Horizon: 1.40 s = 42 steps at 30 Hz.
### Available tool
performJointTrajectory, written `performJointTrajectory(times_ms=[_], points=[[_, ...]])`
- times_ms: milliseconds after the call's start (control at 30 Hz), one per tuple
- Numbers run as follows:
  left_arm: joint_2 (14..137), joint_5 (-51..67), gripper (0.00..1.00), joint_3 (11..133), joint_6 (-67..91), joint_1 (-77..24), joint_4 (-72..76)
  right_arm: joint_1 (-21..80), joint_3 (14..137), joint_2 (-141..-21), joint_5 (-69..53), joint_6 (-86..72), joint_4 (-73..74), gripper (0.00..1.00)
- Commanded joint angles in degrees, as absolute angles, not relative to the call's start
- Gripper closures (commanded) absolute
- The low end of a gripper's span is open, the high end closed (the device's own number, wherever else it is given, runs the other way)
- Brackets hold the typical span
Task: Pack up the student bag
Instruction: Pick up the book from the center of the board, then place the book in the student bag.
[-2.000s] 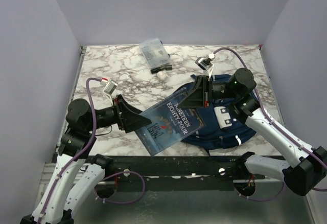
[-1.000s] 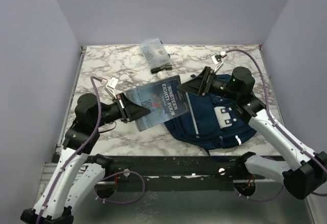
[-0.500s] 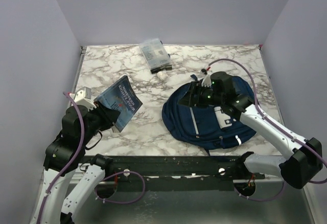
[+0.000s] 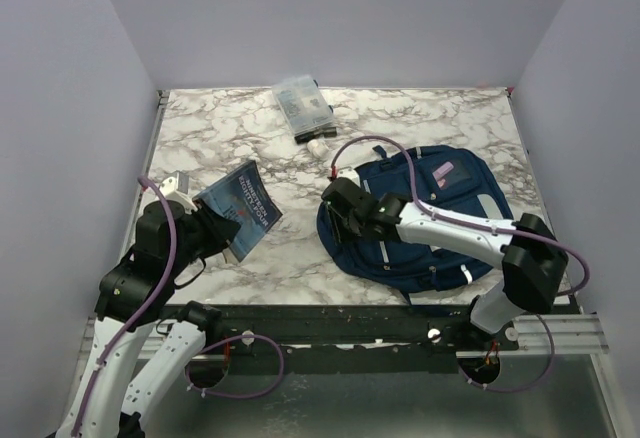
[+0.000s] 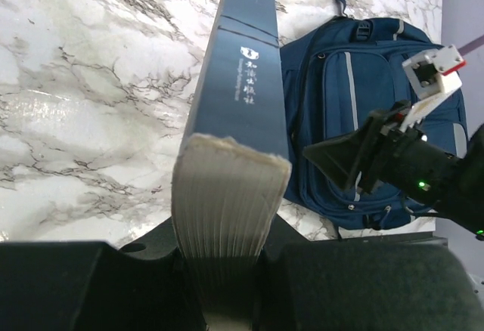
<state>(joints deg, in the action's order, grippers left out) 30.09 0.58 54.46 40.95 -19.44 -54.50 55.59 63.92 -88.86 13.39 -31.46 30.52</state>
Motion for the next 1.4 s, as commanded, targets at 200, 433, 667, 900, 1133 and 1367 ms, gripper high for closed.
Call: performJointTrajectory(times_ms=[200, 433, 667, 900, 1133, 1367], points=[[28.6, 3.8, 1.00, 53.2, 42.6, -19.2, -48.4, 61.0, 71.5, -99.6, 32.2, -29.3, 36.6, 0.60], [28.3, 4.2, 1.00, 53.1, 42.9, -19.2, -48.5, 63.4, 73.0, -105.8, 37.0, -30.2, 38.7, 0.71], [29.4, 6.3, 1.00, 52.5, 43.2, -19.2, -48.1, 63.5, 70.8, -100.3, 38.7, -29.8, 38.2, 0.99], [31.6, 14.6, 1.00, 50.9, 43.7, -19.2, -44.3, 59.8, 67.0, -86.3, 28.5, -24.1, 35.6, 0.99], [35.9, 33.1, 1.00, 46.0, 48.9, -19.1, -30.7, 46.4, 64.7, -73.5, 7.4, -21.4, 32.3, 0.99], [43.1, 45.9, 1.00, 35.4, 64.5, -20.7, -8.1, 35.9, 62.8, -67.6, -8.8, -25.2, 28.2, 0.99]])
